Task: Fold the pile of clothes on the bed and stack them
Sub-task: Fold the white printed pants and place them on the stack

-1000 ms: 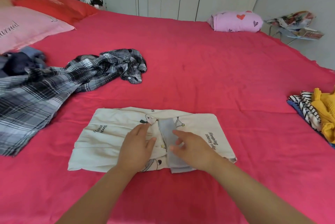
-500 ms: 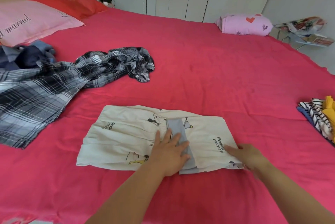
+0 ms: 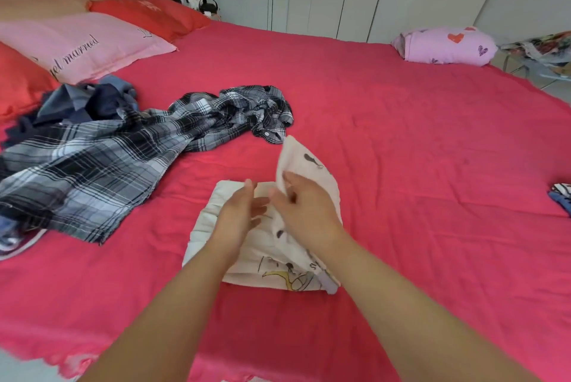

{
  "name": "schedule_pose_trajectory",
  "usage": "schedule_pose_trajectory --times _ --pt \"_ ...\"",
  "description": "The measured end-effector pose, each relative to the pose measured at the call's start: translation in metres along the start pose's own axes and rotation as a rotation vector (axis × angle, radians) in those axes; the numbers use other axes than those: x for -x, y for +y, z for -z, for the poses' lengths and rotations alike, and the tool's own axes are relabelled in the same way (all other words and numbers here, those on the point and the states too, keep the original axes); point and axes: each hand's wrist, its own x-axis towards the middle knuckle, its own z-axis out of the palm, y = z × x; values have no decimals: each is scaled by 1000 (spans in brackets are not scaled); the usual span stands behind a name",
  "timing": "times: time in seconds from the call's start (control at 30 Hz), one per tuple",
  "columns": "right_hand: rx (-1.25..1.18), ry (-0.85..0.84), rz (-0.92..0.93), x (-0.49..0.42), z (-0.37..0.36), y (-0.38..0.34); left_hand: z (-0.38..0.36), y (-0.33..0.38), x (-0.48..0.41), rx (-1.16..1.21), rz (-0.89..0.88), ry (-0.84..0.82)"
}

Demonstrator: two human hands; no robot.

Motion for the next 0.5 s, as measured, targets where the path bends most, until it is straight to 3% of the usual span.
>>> schedule_pose_trajectory --times 0.07,0.13,0.23,0.4,0.5 --pt "-143 -199 58 9 -23 -16 26 4 -6 205 253 -77" --pt "-134 -284 109 18 -37 -14 44 -1 -8 181 361 -145" --pt "-38 -217 81 25 -42 10 46 -15 -13 -15 211 -68" --pt "171 47 54 16 -17 58 55 0 -13 -248 -124 158" --pt "222 26 37 8 -13 73 82 -6 -11 -529 -159 265"
